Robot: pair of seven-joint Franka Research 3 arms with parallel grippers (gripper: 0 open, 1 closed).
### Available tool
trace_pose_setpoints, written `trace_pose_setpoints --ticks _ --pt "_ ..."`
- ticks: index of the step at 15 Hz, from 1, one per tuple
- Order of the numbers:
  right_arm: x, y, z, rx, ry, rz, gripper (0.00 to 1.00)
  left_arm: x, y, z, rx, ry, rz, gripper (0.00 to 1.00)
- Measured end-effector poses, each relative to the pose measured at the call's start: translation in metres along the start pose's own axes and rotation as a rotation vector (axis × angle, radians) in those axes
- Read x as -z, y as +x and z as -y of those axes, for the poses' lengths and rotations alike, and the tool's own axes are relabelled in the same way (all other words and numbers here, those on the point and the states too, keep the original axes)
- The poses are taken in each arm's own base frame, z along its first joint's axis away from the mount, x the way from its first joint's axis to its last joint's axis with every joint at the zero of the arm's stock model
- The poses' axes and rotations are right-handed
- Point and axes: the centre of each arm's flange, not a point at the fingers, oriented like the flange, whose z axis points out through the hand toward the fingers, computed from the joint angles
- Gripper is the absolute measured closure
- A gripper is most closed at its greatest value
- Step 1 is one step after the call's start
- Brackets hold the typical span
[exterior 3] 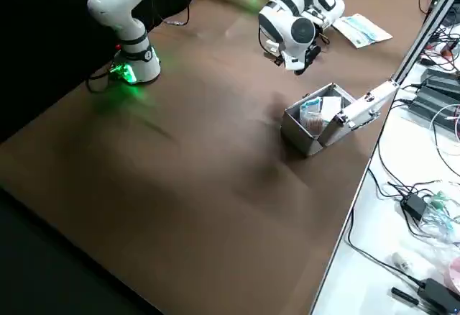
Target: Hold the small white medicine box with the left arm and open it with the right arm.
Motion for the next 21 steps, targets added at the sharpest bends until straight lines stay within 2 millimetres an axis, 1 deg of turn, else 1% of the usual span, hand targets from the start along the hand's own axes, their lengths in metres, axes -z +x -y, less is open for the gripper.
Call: trace_pose_setpoints --ticks 4,6,8,11,12,13,14,16,17,21 --pt "-0.042 -0.008 0.016 -0.009 0.016 -0.045 0.99 -0.004 0.001 -0.004 0.004 -0.023 -0.024 0.03" --pt "-0.059 -0.011 0.013 -0.023 0.033 -0.064 0.99 -0.005 0.001 -0.006 0.005 -0.027 -0.026 0.03" --pt "-0.075 -0.015 0.001 -0.020 0.056 -0.053 0.99 -0.007 0.001 -0.007 0.006 -0.031 -0.028 0.03" --pt "-0.101 -0.014 -0.026 -0.028 0.065 -0.021 0.99 -0.011 0.000 -0.010 0.008 -0.039 -0.031 0.04" --pt "-0.119 -0.011 -0.041 -0.040 0.079 -0.002 0.99 -0.013 0.000 -0.011 0.010 -0.045 -0.033 0.06" --pt "-0.125 -0.010 -0.047 -0.047 0.084 0.005 0.99 -0.015 -0.002 -0.015 0.013 -0.055 -0.038 0.13" --pt "-0.131 -0.009 -0.051 -0.056 0.087 0.011 0.99 -0.017 -0.003 -0.017 0.015 -0.061 -0.040 0.23" --pt "-0.138 -0.009 -0.055 -0.072 0.106 0.021 0.99 -0.017 -0.003 -0.017 0.014 -0.058 -0.039 0.27" --pt "-0.140 -0.010 -0.055 -0.072 0.121 0.023 0.99 -0.016 -0.003 -0.016 0.014 -0.056 -0.038 0.32" --pt "-0.153 -0.016 -0.049 -0.067 0.156 0.060 0.99 -0.016 -0.003 -0.015 0.013 -0.054 -0.038 0.33"
